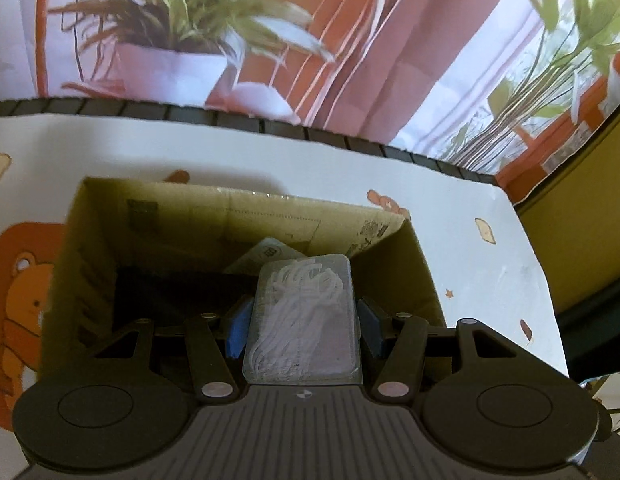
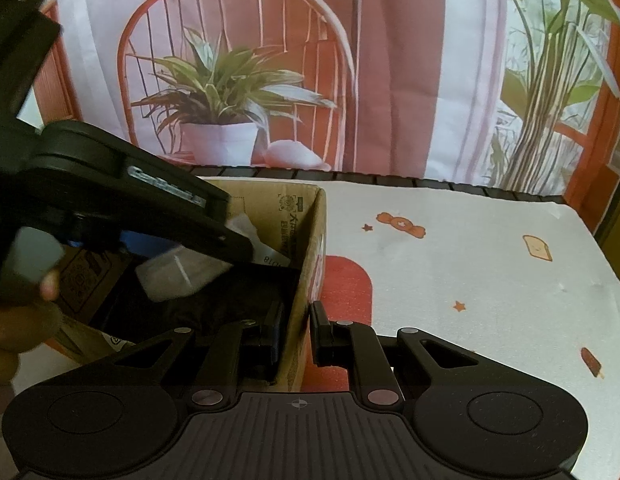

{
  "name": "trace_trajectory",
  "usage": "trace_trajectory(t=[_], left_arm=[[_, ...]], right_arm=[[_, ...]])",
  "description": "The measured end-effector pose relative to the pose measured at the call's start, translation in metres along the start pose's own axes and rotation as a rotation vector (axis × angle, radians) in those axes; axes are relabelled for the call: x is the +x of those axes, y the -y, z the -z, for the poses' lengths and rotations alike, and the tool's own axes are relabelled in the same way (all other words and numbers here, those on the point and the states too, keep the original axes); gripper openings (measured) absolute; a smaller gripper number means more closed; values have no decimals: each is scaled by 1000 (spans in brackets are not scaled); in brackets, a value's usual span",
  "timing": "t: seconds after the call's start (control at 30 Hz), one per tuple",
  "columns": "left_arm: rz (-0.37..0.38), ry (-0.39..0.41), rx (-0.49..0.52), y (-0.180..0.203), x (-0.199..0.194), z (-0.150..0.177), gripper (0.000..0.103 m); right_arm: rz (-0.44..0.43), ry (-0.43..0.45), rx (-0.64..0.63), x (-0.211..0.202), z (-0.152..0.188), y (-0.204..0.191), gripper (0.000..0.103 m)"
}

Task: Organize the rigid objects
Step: 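Open the left gripper to drop the clear bag into the box, then move the left gripper back to the table and grasp the white charger plug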

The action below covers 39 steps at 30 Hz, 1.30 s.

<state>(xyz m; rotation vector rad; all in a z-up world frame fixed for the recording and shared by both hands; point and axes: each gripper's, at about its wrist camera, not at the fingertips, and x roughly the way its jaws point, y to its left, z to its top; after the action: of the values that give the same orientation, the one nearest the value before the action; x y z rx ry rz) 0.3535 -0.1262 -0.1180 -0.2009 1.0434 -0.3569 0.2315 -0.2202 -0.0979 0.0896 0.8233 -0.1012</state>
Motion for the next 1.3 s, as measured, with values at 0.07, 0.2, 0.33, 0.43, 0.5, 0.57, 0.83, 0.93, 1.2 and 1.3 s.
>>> trace_trajectory(t=[0.07, 0.2, 0.33, 0.43, 0.5, 0.57, 0.83, 0.93, 1.2, 1.3], left_arm=[[26, -15, -7, -3, 5, -1, 59], [61, -34, -16, -4, 9, -2, 58], [81, -16, 3, -5, 5, -3, 66], [96, 10, -1, -5, -6, -4, 72], [95, 28, 12, -5, -15, -4, 72], [81, 61, 45, -4, -28, -1, 72], [29, 224, 180, -12, -104, 31, 74], [-1, 252, 185, -27, -125, 48, 75], [-57, 236, 118, -58, -150, 93, 75], [-72, 197, 113, -59, -141, 107, 75]], right_arm=[[-1, -1, 0, 0, 0, 0, 13], [-2, -2, -1, 0, 0, -1, 13], [-1, -3, 0, 0, 0, -1, 13], [-1, -4, -1, 0, 0, -1, 13], [-1, -6, -2, 1, 0, -2, 13], [-2, -8, -3, 1, 0, -1, 13], [-5, -7, 3, 1, 0, -1, 14], [-7, -6, 4, 1, 0, -1, 14], [-9, -6, 6, 1, 0, -1, 14], [-8, -6, 5, 1, 0, -1, 14]])
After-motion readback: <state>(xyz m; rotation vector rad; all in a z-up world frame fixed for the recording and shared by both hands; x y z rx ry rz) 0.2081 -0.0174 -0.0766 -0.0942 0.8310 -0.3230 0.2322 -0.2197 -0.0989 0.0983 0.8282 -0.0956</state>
